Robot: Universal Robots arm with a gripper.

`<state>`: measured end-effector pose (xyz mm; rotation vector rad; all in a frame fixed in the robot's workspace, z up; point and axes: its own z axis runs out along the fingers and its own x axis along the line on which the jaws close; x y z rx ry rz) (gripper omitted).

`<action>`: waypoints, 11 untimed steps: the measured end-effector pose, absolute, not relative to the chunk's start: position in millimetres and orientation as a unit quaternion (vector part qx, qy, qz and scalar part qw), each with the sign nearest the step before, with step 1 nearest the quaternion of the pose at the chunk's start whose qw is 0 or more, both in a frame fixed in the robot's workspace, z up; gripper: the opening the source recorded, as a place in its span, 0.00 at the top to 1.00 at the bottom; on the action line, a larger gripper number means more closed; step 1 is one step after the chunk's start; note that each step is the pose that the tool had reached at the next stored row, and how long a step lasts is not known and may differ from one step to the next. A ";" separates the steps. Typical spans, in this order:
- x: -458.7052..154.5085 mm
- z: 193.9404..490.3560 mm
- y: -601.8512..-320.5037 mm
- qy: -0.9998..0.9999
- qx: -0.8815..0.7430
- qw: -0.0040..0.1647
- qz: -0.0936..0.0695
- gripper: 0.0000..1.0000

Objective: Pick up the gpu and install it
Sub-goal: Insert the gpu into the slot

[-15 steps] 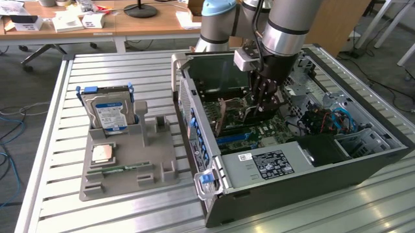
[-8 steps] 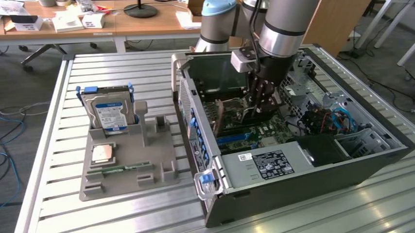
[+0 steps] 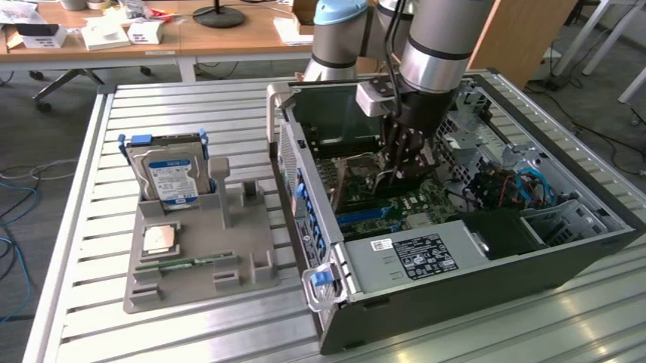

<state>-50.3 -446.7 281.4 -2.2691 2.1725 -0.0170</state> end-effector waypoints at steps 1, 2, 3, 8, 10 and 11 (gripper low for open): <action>-52.1 278.8 -446.8 0.692 -0.722 0.000 -0.006 0.74; -52.8 278.1 -446.7 0.692 -0.722 0.000 -0.006 0.74; -53.3 277.8 -446.7 0.692 -0.722 0.000 -0.006 0.74; -54.1 275.8 -446.7 0.692 -0.722 0.000 -0.006 0.74; -54.2 274.5 -446.7 0.692 -0.722 0.000 -0.006 0.74; -54.3 274.0 -446.7 0.692 -0.722 0.000 -0.006 0.74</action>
